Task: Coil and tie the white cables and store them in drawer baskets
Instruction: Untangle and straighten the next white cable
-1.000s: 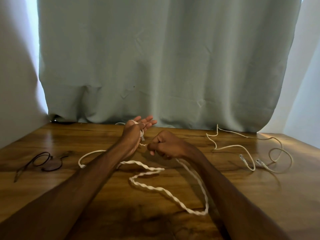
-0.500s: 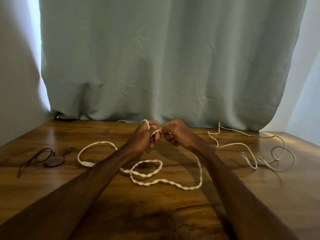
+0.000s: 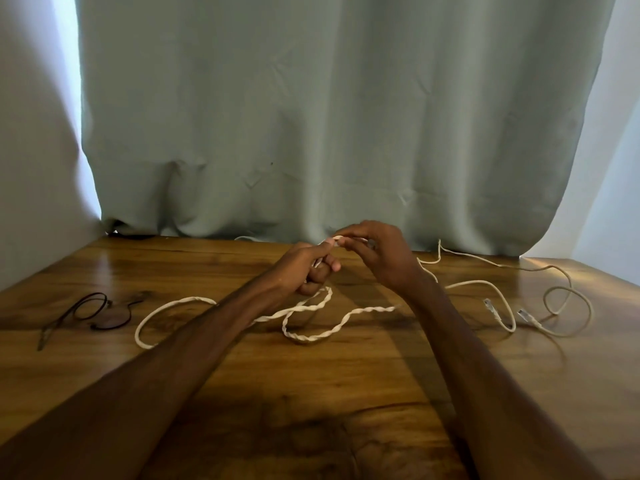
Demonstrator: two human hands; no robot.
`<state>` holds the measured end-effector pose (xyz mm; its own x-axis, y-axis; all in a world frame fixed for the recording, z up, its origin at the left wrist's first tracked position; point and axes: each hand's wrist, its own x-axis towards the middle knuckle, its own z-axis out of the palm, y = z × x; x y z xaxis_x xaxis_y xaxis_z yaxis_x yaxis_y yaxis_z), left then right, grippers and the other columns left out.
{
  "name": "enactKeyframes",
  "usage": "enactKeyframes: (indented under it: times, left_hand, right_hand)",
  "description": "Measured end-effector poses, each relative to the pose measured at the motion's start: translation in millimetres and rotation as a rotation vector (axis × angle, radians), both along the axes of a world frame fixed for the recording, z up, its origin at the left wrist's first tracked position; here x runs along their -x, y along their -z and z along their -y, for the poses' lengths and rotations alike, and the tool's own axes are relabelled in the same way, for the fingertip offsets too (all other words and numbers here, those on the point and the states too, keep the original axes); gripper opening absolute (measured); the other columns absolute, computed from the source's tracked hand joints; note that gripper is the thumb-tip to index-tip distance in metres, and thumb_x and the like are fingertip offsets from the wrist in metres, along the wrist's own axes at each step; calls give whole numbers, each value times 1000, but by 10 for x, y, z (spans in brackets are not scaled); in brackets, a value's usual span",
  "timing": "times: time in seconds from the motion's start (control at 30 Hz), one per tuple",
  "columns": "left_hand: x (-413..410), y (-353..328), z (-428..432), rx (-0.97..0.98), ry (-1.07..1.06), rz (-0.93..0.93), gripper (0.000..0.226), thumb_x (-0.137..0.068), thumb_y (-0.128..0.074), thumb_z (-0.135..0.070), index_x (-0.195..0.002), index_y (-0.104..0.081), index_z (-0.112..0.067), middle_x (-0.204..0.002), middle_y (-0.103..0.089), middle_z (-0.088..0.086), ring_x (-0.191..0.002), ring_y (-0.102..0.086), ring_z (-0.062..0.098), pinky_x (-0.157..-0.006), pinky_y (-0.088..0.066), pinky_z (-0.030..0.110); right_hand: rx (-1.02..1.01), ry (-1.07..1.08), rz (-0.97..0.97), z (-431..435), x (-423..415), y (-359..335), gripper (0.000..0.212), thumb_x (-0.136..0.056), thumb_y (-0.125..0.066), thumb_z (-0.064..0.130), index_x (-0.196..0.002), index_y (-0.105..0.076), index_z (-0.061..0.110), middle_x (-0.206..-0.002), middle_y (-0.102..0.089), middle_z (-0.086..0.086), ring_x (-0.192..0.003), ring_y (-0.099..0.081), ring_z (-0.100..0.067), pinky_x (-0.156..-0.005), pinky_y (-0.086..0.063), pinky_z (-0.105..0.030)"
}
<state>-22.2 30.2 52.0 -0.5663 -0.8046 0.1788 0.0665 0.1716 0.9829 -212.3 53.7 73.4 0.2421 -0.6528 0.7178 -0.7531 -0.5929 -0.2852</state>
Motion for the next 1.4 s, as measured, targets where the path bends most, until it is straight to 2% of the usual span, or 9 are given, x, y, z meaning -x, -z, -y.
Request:
enactKeyframes:
  times: [0.3,0.47,0.57,0.67,0.77,0.9,1.0,1.17,1.4]
  left_hand:
    - [14,24,41,-161,-84,-185,46,-109,-40,-37,-82,-60,-7,-46,-30,-9,-34,-21,4,-33,-16,17]
    - [-35,33,156,-165,-270,-207,44,-110,-41,-35,-82,-61,-8,-54,-42,-2,-38,-33,7,-37,-24,18]
    - [-120,50,218,-111,-432,-172,37,-109,-47,-29,-80,-65,-12,-64,-63,1,-61,-59,15,-57,-47,26]
    - [-167,35,173,-141,-422,-193,37,-110,-44,-22,-78,-59,-12,-54,-64,-7,-50,-64,3,-45,-47,15]
    - [-159,-6,162,-335,-432,-333,44,-108,-48,-36,-79,-65,-7,-69,-61,4,-58,-61,18,-54,-49,25]
    - [-164,35,264,-330,-391,-351,48,-108,-41,-42,-80,-64,-12,-52,-43,-6,-40,-32,10,-43,-22,22]
    - [-196,20,243,-312,-333,-285,46,-109,-33,-45,-83,-60,-18,-42,-33,-11,-30,-22,5,-39,-11,15]
    - [-203,6,234,-306,-312,-299,46,-110,-32,-44,-84,-59,-18,-41,-31,-11,-28,-22,5,-37,-12,12]
    - [-218,-21,242,-294,-318,-311,47,-110,-32,-42,-82,-60,-17,-41,-31,-11,-28,-22,5,-37,-12,13]
  right_hand:
    - [-5,196,-91,80,117,130,42,-98,-67,34,-138,-64,23,-131,-67,-3,-121,-56,-18,-104,-42,-35]
    - [211,57,26,-98,-338,-41,14,-93,-72,24,-105,-77,18,-105,-74,6,-101,-64,-8,-86,-54,-35]
    - [42,-174,48,-291,-701,-64,8,-93,-73,19,-93,-81,16,-85,-77,8,-77,-72,-10,-69,-58,-33]
    - [-135,-319,-36,-382,-947,28,9,-91,-77,23,-90,-83,15,-81,-78,6,-72,-73,-10,-68,-60,-35]
    - [-238,-350,-93,-390,-988,58,18,-90,-78,33,-83,-82,17,-73,-77,7,-65,-72,-10,-61,-57,-34]
    - [-493,-311,-271,-393,-827,16,27,-84,-80,44,-82,-83,18,-71,-75,8,-65,-66,-4,-60,-42,-15]
    - [-695,-220,-337,-356,-693,49,39,-76,-78,64,-86,-83,27,-79,-78,5,-74,-71,-19,-71,-56,-43]
    - [-731,-176,-369,-202,-478,97,12,-86,-79,26,-97,-83,28,-89,-79,-5,-84,-72,-34,-80,-59,-51]
    - [-632,186,-342,-81,-165,96,19,-82,-79,5,-92,-84,20,-86,-77,11,-85,-71,-5,-73,-54,-15]
